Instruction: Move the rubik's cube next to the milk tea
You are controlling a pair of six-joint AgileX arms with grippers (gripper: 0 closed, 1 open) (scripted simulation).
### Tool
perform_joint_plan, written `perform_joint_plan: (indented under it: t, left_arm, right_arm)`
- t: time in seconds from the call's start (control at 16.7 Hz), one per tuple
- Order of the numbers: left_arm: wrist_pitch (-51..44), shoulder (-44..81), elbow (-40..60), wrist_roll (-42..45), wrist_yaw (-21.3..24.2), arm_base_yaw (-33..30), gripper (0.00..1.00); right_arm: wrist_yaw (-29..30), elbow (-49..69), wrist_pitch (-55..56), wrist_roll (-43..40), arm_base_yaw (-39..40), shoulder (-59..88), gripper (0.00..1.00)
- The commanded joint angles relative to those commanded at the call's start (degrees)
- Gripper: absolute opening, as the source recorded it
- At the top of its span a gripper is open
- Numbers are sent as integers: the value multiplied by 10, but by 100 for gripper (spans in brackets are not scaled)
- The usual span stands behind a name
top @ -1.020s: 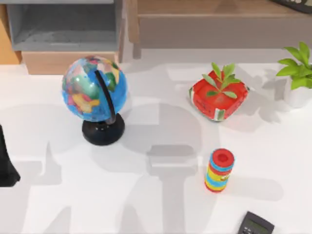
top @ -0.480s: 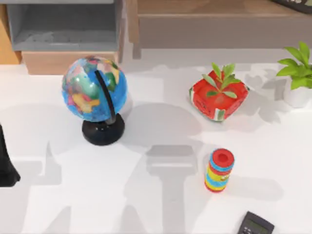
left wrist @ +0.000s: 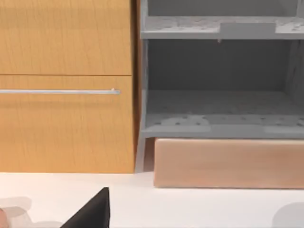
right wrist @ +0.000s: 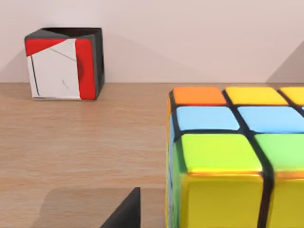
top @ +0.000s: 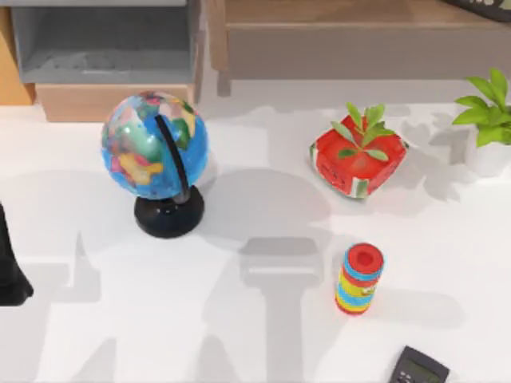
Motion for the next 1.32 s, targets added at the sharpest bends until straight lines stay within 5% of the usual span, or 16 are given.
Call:
perform_joint_plan:
  t: [0.48, 1.32]
  left_arm:
    - [0, 0, 0, 0, 0, 0, 100]
    - [0, 0, 0, 0, 0, 0, 100]
  right_arm:
    - [0, 0, 0, 0, 0, 0, 2]
    - [-2, 11, 7, -7, 17, -14, 0]
